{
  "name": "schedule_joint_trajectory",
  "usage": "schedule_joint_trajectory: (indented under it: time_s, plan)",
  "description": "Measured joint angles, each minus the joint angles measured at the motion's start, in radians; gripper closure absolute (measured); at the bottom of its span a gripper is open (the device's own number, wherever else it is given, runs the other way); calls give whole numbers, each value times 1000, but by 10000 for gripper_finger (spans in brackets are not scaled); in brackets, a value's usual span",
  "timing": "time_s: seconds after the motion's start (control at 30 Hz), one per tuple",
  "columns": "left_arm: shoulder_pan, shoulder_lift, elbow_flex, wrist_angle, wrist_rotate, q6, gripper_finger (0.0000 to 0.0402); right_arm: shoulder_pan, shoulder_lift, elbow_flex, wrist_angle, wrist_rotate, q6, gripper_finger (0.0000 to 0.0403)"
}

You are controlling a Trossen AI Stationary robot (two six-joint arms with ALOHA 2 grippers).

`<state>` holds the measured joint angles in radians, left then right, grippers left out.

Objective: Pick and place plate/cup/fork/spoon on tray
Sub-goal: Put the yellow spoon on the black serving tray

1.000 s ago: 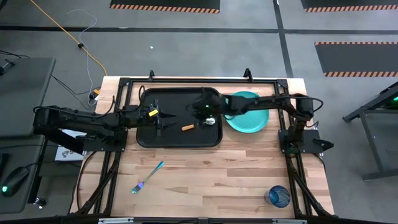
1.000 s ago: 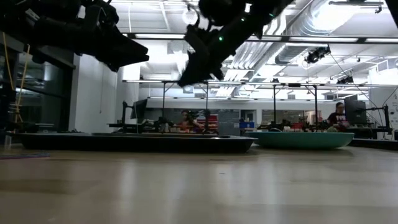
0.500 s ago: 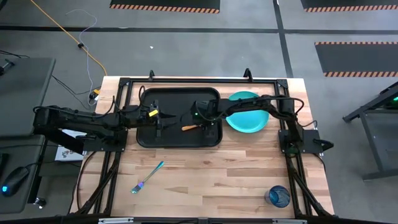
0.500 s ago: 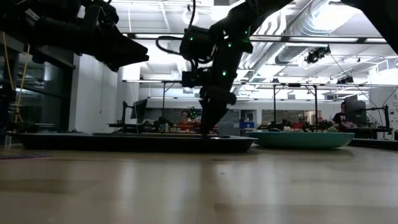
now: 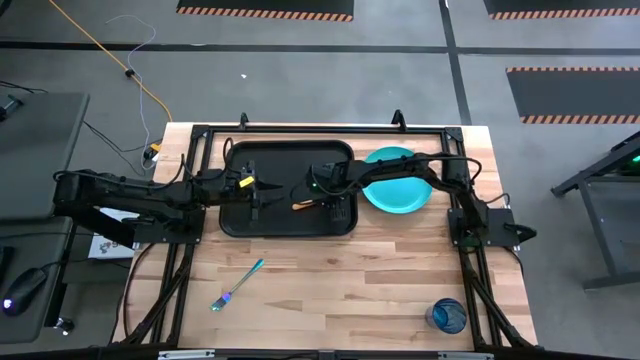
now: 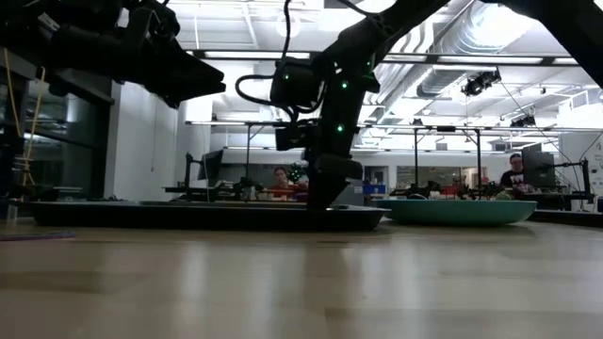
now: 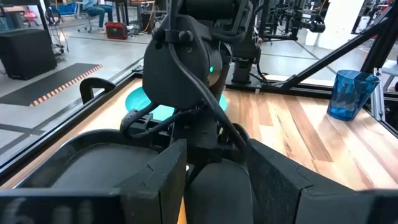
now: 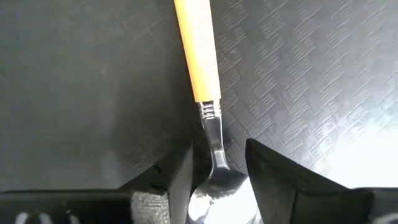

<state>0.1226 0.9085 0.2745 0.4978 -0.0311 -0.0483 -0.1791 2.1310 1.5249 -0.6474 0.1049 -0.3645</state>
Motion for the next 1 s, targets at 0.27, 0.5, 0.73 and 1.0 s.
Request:
schedule_joint_trajectory:
  time_s: [0.27, 0.5, 0.73, 1.0]
  plan:
    - [0, 0, 0, 0, 0, 0, 245, -3, 6, 1, -4, 0, -3, 273]
    - [0, 0, 0, 0, 0, 13, 245, -3, 7, 1, -21, 7, -9, 378]
    - [0, 0, 0, 0, 0, 52, 245, -4, -5, -3, -26, 29, -3, 384]
    - [0, 0, 0, -6, 0, 73, 245, -11, -77, -4, -71, 49, 47, 398]
